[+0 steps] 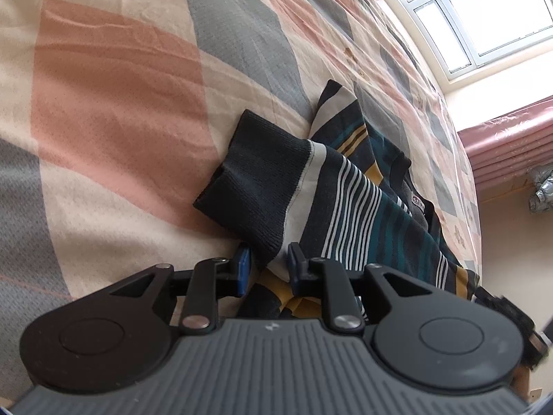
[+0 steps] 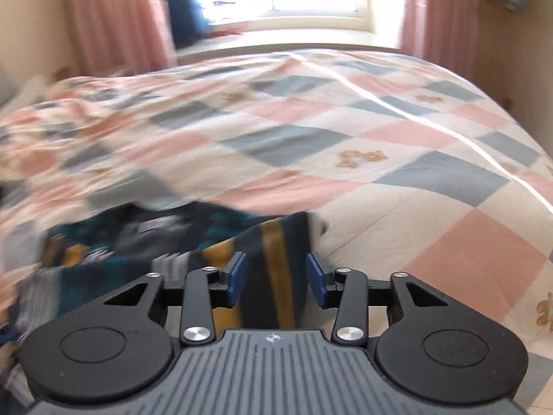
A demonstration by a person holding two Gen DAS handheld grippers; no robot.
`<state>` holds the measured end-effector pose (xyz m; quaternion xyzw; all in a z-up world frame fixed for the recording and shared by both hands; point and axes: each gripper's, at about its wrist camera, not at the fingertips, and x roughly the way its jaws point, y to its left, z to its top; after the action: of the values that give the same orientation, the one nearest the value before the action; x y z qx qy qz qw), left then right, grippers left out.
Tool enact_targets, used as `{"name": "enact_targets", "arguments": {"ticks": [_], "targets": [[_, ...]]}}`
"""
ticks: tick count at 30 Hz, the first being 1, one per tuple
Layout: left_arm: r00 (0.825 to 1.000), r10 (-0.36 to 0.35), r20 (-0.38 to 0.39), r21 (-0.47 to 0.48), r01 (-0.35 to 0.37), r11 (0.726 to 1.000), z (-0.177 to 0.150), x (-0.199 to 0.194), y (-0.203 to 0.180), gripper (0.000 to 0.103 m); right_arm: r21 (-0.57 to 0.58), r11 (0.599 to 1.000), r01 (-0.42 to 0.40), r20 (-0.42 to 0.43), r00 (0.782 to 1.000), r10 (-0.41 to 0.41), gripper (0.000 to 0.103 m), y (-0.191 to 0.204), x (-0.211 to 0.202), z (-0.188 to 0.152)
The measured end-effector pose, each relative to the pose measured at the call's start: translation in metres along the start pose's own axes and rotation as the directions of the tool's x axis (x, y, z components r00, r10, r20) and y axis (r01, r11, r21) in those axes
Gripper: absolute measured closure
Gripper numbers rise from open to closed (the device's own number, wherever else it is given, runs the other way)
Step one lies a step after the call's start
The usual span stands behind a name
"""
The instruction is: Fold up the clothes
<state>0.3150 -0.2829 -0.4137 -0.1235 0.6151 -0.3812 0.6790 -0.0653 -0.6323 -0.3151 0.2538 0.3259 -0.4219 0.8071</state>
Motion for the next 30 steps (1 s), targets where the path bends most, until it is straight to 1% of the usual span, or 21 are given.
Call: {"name": "enact_targets", "arguments": {"ticks": [2,3,4,6,7,8,9,10,11,12,13,15,16,17,18,20,22,26,27,29,30], "targets": [[0.999,-0.034,-0.024,-0.065,0.032,0.997,0.003,0.001,0.008,0.079,0.155,0.988,-0.027,-0.015,0.999,0.029,0.063,-0.015,0.017,-0.001],[0.998,-0.054,-0.036,-0.108,0.049,0.993,0.004,0.003,0.013,0.069,0.212,0.976,-0.043,-0.012,0.999,0.047,0.063,-0.019,0.022,0.0],[0.997,-0.075,-0.036,-0.151,0.069,0.986,0.005,0.005,0.017,0.063,0.24,0.97,-0.041,-0.006,0.999,0.044,0.063,-0.022,0.024,0.001],[0.993,-0.11,-0.029,-0.218,0.101,0.971,0.007,0.011,0.02,0.057,0.282,0.959,-0.024,0.006,1.0,0.024,0.063,-0.028,0.026,0.004],[0.992,-0.127,-0.024,-0.244,0.118,0.963,0.008,0.014,0.021,0.059,0.289,0.957,-0.021,0.007,1.0,0.019,0.063,-0.029,0.029,0.006],[0.99,-0.142,-0.016,-0.265,0.133,0.955,0.008,0.018,0.021,0.065,0.29,0.957,-0.012,0.002,1.0,0.012,0.063,-0.03,0.03,0.008],[0.989,-0.147,-0.008,-0.268,0.139,0.953,0.009,0.02,0.02,0.092,0.283,0.959,-0.009,-0.009,1.0,0.012,0.064,-0.03,0.034,0.01],[0.991,-0.135,0.01,-0.242,0.133,0.961,0.008,0.019,0.016,0.096,0.26,0.966,-0.015,-0.021,1.0,0.021,0.072,-0.026,0.039,0.01],[0.991,-0.127,0.041,-0.185,0.133,0.974,0.007,0.013,0.008,0.097,0.214,0.977,-0.011,-0.036,0.999,0.019,0.075,-0.021,0.044,0.009],[0.989,-0.124,0.076,-0.096,0.131,0.987,0.005,0.004,-0.002,0.097,0.161,0.987,-0.005,-0.051,0.999,0.013,0.077,-0.015,0.05,0.008],[0.986,-0.124,0.112,0.002,0.124,0.992,0.002,-0.006,-0.013,0.097,0.095,0.995,-0.01,-0.057,0.998,0.015,0.077,-0.009,0.053,0.005],[0.988,-0.075,0.137,0.183,0.05,0.982,-0.006,-0.017,-0.03,0.096,-0.048,0.998,-0.027,-0.064,0.998,0.024,0.077,0.003,0.059,-0.001],[0.991,-0.051,0.124,0.227,0.022,0.974,-0.009,-0.015,-0.032,0.096,-0.129,0.992,-0.003,-0.076,0.997,-0.006,0.077,0.01,0.064,-0.005],[0.995,-0.024,0.101,0.231,0.0,0.973,-0.01,-0.009,-0.028,0.096,-0.186,0.982,0.04,-0.087,0.995,-0.057,0.077,0.014,0.072,-0.01],[0.997,0.003,0.076,0.226,-0.02,0.974,-0.011,-0.003,-0.024,0.094,-0.195,0.979,0.049,-0.089,0.994,-0.068,0.075,0.013,0.076,-0.013],[0.999,0.011,0.051,0.18,-0.02,0.983,-0.01,0.004,-0.012,0.092,-0.19,0.981,0.044,-0.086,0.994,-0.061,0.069,0.011,0.08,-0.016],[0.999,-0.005,0.05,0.108,0.0,0.994,-0.007,0.004,-0.002,0.086,-0.151,0.988,0.019,-0.061,0.998,-0.029,0.065,0.011,0.064,-0.011],[0.998,-0.026,0.052,-0.043,0.028,0.999,-0.004,0.003,0.013,0.083,-0.035,0.998,-0.055,0.018,0.998,0.056,0.066,0.003,0.014,-0.007],[0.998,-0.031,0.051,-0.072,0.034,0.997,-0.005,0.001,0.016,0.083,-0.025,0.997,-0.072,0.024,0.997,0.072,0.066,0.003,0.003,-0.011],[0.998,-0.04,0.053,-0.126,0.046,0.991,-0.005,0.0,0.018,0.08,-0.048,0.996,-0.074,0.008,0.997,0.074,0.065,0.008,-0.006,-0.024],[0.998,-0.042,0.056,-0.151,0.05,0.987,-0.006,-0.001,0.019,0.075,-0.066,0.995,-0.08,-0.014,0.997,0.08,0.066,0.012,-0.006,-0.031]]}}
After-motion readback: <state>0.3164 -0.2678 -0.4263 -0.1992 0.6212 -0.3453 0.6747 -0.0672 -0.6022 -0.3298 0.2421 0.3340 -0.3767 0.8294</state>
